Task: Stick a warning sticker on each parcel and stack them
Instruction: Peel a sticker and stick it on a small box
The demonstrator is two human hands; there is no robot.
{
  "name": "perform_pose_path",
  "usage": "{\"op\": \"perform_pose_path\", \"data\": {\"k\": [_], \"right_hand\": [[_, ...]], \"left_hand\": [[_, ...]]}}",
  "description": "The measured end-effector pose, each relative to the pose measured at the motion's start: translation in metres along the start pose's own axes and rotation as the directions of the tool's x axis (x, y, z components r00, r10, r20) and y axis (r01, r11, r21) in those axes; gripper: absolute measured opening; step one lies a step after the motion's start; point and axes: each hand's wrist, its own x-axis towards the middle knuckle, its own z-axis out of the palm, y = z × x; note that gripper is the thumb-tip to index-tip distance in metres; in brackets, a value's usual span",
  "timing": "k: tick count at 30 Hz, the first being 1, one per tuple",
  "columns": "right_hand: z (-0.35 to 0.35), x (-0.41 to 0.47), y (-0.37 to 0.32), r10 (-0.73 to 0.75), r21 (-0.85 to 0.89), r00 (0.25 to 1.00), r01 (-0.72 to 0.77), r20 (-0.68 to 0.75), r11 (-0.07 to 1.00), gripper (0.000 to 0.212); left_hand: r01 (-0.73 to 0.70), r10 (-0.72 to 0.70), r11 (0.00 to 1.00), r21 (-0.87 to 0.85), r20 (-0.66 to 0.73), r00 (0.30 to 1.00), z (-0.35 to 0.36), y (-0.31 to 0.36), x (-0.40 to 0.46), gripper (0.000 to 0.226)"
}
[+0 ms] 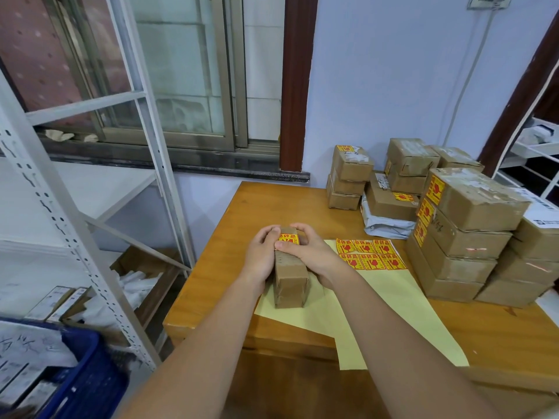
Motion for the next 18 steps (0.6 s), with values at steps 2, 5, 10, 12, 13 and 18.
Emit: {"op": "perform_pose_path", "data": {"k": [2,5,10,12,13,18], "right_hand": [[-0.002,-0.002,0.000,0.020,0.053,1.000,-0.021,0.024,0.998,0.067],[-0.005,-0.006,0.002,0.044,0.123,0.997,-0.052,0.064,0.991,0.064],[-0.008,-0.009,0.007,0.066,0.181,0.994,-0.081,0.088,0.980,0.064],[-0.010,-0.010,0.008,0.068,0.206,0.992,-0.089,0.105,0.974,0.064],[-0.011,-0.009,0.008,0.067,0.217,0.991,-0.091,0.115,0.972,0.065],[-0.013,-0.009,0.009,0.058,0.215,0.990,-0.085,0.127,0.973,0.065]], "left_hand": [[-0.014,0.014,1.000,0.005,-0.013,1.000,0.001,0.000,-0.001,0.019],[-0.030,0.030,0.999,0.022,-0.028,0.999,0.002,-0.001,-0.002,0.019],[-0.025,0.026,0.999,0.043,-0.034,0.999,0.001,-0.002,-0.002,0.027],[-0.016,0.017,0.999,0.035,-0.032,0.999,0.001,-0.002,-0.002,0.031],[-0.009,0.010,1.000,0.021,-0.034,0.999,0.001,-0.002,-0.003,0.031],[-0.004,0.002,0.999,-0.033,-0.069,0.998,0.004,-0.004,-0.005,0.028]]}}
